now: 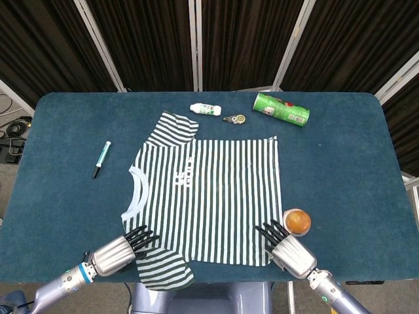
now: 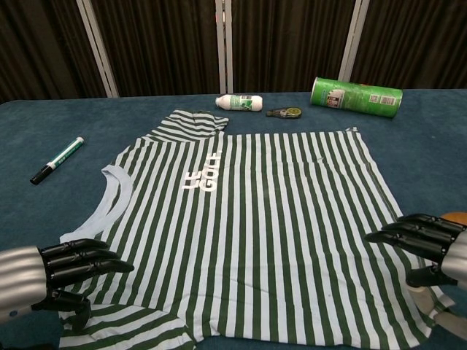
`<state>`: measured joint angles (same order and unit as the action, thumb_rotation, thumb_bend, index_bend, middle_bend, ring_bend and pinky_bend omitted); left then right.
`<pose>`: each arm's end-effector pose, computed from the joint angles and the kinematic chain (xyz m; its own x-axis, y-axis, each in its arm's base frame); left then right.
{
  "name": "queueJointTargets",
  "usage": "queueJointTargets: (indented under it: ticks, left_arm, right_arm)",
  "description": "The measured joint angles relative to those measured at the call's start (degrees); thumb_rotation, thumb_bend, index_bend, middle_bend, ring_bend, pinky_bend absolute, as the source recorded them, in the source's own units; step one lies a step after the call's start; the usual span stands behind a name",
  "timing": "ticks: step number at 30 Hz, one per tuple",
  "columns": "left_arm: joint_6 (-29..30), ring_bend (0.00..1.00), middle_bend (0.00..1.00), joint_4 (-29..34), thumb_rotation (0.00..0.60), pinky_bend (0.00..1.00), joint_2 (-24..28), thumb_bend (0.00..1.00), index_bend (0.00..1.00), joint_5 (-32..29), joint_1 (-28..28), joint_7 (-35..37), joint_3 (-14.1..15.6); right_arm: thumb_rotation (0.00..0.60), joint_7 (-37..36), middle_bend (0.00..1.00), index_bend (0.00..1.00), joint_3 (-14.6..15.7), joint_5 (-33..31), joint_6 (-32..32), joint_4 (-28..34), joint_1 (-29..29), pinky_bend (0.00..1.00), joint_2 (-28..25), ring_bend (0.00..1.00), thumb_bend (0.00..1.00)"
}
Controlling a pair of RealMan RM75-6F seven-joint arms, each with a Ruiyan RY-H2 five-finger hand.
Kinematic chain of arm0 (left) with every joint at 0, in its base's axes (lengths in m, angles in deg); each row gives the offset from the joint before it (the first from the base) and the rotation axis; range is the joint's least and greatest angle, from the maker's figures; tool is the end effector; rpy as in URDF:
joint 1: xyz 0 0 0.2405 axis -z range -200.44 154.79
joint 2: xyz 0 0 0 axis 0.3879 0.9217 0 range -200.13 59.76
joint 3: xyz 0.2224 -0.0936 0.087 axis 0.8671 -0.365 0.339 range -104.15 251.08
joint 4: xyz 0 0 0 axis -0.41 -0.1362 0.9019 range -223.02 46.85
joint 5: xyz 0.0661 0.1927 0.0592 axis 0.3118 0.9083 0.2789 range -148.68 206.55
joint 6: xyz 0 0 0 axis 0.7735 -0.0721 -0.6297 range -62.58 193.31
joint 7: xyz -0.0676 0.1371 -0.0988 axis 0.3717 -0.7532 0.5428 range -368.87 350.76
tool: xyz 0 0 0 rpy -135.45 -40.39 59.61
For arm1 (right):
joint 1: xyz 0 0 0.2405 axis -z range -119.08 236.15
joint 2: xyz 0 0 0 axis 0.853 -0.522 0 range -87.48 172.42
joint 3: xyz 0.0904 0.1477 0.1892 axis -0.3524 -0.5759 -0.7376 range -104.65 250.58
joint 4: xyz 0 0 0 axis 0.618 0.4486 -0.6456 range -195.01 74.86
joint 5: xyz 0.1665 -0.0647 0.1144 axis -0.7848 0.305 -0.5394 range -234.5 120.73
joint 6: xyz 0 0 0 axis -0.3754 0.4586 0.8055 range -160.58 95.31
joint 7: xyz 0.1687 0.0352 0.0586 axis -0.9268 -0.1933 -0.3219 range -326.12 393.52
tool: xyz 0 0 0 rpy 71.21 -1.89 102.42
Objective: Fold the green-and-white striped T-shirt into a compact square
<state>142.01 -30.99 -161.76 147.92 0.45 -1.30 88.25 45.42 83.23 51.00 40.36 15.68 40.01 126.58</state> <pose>-0.2558 0.2008 -0.0593 0.6407 0.2298 0.7326 0.5412 -0.8120 -0.2186 -0.2469 -0.2038 -0.0258 0.6642 -0.1531 0.7317 -0.6217 -0.6567 0.4269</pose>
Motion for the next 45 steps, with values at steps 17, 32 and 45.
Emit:
queueJointTargets:
  ticks: [17, 32, 45]
  left_arm:
    - [-1.6, 0.00, 0.00, -0.6, 0.600, 0.00, -2.4, 0.42, 0.48, -1.8, 1.8, -0.5, 0.6]
    - [-1.5, 0.00, 0.00, 0.5, 0.600, 0.00, -2.3, 0.56, 0.66, -3.4, 2.4, 0.2, 1.2]
    - [-0.4, 0.00, 0.00, 4.8, 0.600, 0.00, -0.4, 0.57, 0.83, -5.9, 2.3, 3.6, 1.5]
  right_arm:
    - [0.600, -0.7, 0.05, 0.72, 0.0, 0.0, 0.6, -0.2, -0.2, 0.00, 0.0, 0.00, 0.46]
    - [0.600, 0.0, 0.05, 0.72, -0.1, 0.0, 0.5, 0.7, -0.6, 0.00, -0.2, 0.00, 0.47]
    - [0.600, 0.2, 0.07, 0.75, 0.0, 0.4, -1.0, 2.1, -2.1, 0.00, -1.2, 0.00, 0.48]
